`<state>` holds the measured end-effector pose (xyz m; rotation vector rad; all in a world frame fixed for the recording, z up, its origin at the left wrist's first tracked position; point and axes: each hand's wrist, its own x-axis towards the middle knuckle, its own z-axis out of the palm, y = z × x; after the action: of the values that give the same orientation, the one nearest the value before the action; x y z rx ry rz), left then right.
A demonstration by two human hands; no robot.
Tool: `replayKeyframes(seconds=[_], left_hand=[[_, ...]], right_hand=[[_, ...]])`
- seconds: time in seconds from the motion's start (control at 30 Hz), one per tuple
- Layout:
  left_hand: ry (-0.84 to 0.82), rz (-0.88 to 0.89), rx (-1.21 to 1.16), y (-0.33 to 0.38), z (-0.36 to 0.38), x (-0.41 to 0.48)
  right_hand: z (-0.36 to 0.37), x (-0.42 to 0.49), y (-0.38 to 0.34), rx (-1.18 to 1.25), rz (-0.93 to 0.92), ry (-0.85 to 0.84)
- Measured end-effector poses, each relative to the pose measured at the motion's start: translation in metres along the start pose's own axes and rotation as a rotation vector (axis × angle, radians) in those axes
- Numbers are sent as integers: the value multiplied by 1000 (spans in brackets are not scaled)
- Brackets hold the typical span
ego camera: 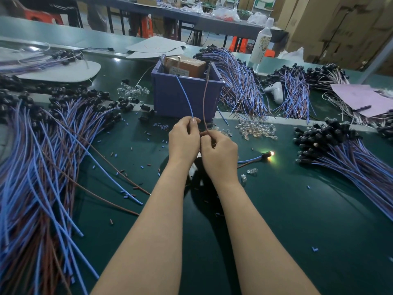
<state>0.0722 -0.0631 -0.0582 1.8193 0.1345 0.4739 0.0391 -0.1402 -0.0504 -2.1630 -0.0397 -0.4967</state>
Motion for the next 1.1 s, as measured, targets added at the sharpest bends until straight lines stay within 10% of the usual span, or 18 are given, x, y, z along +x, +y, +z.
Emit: replayKeyframes(seconds=[0.9, 1.1], left_hand=[[-131, 166, -30, 39, -12, 0], [-56, 448, -25, 107, 3, -12]], right_hand=[[-29, 14, -13, -216, -146, -285], [-89, 31, -25, -122, -202, 50]])
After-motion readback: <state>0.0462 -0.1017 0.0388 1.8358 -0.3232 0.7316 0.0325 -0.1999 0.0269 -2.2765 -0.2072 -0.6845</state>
